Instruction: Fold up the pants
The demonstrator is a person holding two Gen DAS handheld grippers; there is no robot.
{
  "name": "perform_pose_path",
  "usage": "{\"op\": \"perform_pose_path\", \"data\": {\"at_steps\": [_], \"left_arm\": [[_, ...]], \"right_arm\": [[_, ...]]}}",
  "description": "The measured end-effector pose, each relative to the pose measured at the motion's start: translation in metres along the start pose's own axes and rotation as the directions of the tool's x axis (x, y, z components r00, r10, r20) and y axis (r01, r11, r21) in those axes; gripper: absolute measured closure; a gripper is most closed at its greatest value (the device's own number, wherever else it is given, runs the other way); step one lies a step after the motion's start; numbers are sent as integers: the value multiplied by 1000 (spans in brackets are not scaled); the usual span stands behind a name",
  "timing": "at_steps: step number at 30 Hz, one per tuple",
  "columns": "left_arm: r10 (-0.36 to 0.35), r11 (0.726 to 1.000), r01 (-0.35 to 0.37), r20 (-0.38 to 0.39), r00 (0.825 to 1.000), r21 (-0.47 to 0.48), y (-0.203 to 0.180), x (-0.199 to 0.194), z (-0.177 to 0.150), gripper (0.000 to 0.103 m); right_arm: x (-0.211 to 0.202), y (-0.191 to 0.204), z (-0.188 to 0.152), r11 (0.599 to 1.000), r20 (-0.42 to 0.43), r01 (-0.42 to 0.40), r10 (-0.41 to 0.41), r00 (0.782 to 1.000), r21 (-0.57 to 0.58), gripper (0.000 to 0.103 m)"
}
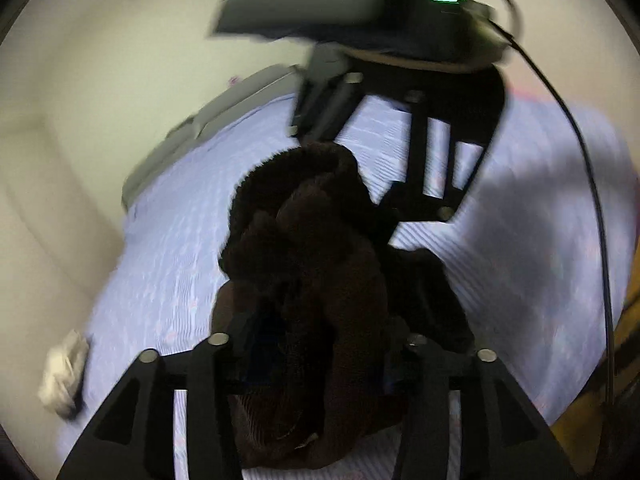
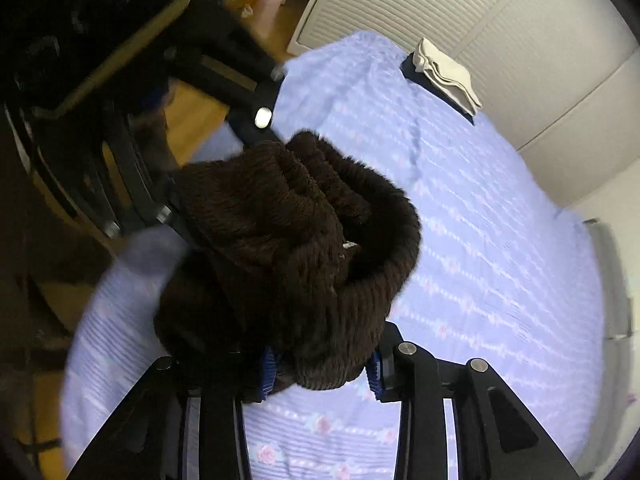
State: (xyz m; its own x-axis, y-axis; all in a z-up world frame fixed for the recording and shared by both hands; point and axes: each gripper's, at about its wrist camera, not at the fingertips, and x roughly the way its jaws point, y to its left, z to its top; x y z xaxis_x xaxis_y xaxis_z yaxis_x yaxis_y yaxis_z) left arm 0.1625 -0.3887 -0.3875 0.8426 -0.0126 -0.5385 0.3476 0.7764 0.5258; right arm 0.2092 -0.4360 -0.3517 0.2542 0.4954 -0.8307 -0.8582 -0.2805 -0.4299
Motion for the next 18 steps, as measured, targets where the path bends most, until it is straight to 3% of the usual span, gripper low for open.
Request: {"op": "perform_pose_path", "data": {"at_steps": [3,5,8,11,13,14,16,18], "left_arm": [[-11,992,6,41,999,126,-34,2,-3,44],[-43,988,37,41,998,147,-40,0,1,41],[-102,990,101,-4,995,99,-31,-9,14,40],[-168,985,171,-68,983,29,-13,-18,23,37],[-205,979,206,-90,975,2,4,-25,24,32],[-233,972,233,-97,968,-9,12,-31,26,32],[-271,963,270,-98,958,-23,25,-45,27,30],[-316,949,313,-101,943,-42,44,-56,31,26]], "right_arm": [[11,19,-15,995,-24,91,-90,996,30,58],[10,31,-25,990,-47,132,-130,990,45,54],[3,39,-31,981,-88,160,-151,985,107,51],[-16,33,-38,946,-139,189,-157,978,264,47],[-32,23,-45,887,-182,205,-140,973,414,37],[-40,17,-47,845,-194,204,-121,973,494,36],[-58,4,-52,719,-195,192,-80,977,668,35],[-73,-7,-57,520,-143,131,-18,990,844,34]]}}
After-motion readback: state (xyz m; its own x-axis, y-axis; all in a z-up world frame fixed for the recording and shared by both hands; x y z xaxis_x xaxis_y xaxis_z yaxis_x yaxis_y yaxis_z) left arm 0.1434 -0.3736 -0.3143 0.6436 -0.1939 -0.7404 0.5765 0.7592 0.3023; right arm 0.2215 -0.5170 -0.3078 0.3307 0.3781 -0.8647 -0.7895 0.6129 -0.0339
